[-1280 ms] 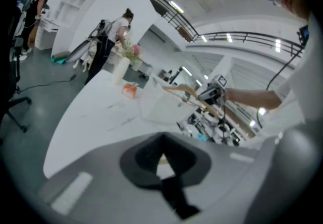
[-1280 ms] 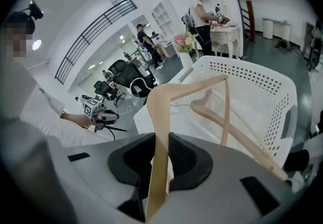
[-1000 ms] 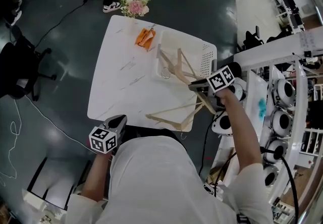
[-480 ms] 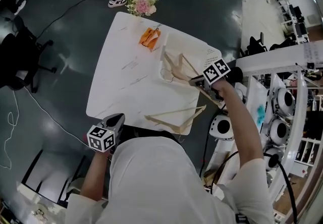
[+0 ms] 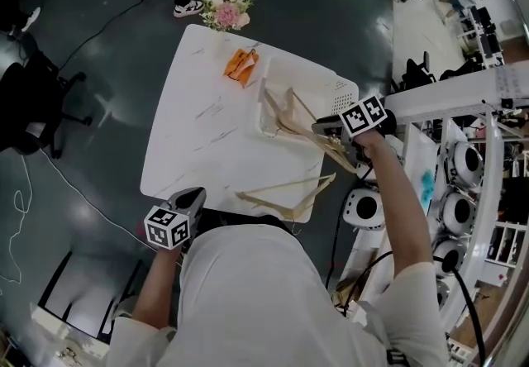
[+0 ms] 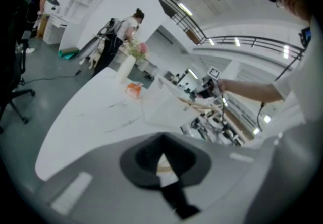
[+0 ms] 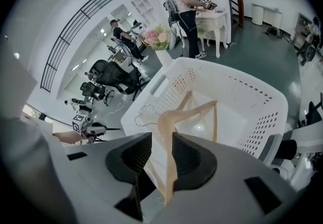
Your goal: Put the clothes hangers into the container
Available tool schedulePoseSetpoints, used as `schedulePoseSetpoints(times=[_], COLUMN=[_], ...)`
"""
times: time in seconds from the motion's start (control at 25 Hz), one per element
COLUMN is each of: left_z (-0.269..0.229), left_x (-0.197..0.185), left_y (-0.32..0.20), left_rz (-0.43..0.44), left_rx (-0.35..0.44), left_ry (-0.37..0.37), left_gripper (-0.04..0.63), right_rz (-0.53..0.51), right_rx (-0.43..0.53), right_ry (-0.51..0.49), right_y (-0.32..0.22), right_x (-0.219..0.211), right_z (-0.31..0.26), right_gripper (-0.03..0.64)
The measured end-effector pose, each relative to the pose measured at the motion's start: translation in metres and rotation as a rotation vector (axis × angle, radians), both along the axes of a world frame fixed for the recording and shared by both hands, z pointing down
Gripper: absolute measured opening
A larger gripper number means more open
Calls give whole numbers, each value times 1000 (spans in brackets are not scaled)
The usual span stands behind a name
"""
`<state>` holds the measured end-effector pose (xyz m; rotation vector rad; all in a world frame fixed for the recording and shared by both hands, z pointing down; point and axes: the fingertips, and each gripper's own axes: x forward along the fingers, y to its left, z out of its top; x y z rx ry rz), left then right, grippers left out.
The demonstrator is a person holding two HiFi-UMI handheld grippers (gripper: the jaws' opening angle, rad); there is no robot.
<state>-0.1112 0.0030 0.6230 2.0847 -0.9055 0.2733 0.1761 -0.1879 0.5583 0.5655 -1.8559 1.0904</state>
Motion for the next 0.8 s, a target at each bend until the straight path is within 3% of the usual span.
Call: schedulePoseSetpoints(times=[0.2,0.48,0.8], left_z=[-1,-4,-7], left_x=[4,12,34], left_y=[-1,3,6], left_rz=[29,75,162], left_rx=[14,21,28], left_ry=[-8,-19,-29], left_gripper=[3,3,3], right_rz=[21,33,83], right_rx=[53,118,180], right_ry=[-48,-94,-217], right_y=[8,47,92], right_x=[-1,5,-9], right_z=[-19,-35,-59], right_gripper=[114,54,34])
